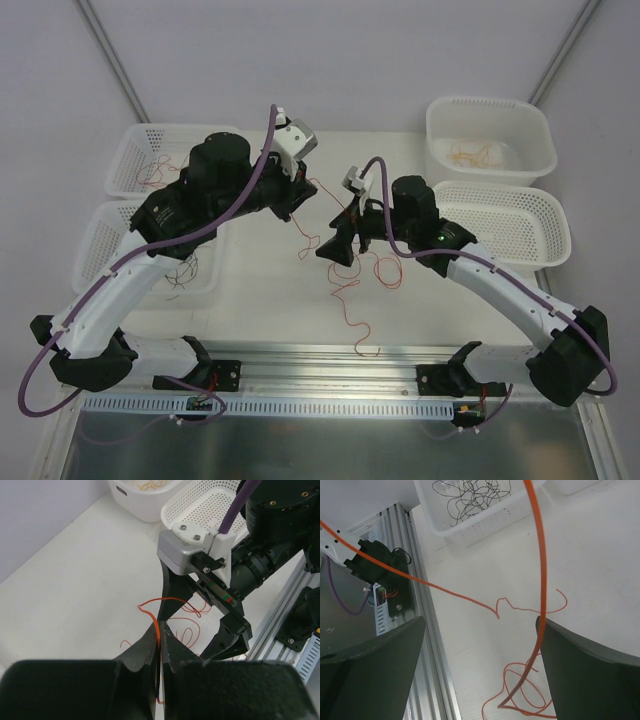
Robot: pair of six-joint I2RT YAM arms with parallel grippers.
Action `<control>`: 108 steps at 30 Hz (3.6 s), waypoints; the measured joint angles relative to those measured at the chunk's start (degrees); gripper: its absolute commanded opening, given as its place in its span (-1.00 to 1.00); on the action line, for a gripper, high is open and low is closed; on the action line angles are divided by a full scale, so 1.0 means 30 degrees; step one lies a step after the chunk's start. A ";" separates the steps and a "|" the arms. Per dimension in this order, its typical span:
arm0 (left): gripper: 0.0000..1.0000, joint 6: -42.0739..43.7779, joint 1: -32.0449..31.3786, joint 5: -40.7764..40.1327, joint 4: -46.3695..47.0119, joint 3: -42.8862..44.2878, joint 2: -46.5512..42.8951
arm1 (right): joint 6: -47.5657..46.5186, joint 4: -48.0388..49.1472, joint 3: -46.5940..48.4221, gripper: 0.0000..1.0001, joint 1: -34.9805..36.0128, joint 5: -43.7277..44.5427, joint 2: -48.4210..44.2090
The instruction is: Untangle the cables
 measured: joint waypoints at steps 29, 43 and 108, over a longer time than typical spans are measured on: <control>-0.38 -0.3745 0.0000 -0.5340 0.0240 0.0095 0.0903 | 0.0474 0.0146 0.0736 -0.99 0.1129 -0.1494 0.0969; 0.98 -0.3585 0.0000 -0.5158 0.1523 -0.2222 -0.2688 | -0.0277 -0.5748 0.4845 -0.99 -0.0240 0.5100 -0.1122; 0.98 -0.1035 0.7490 -0.4189 0.5741 -1.4054 -0.2251 | 0.6244 -1.0870 -0.3373 0.75 -0.0262 1.2750 -0.2594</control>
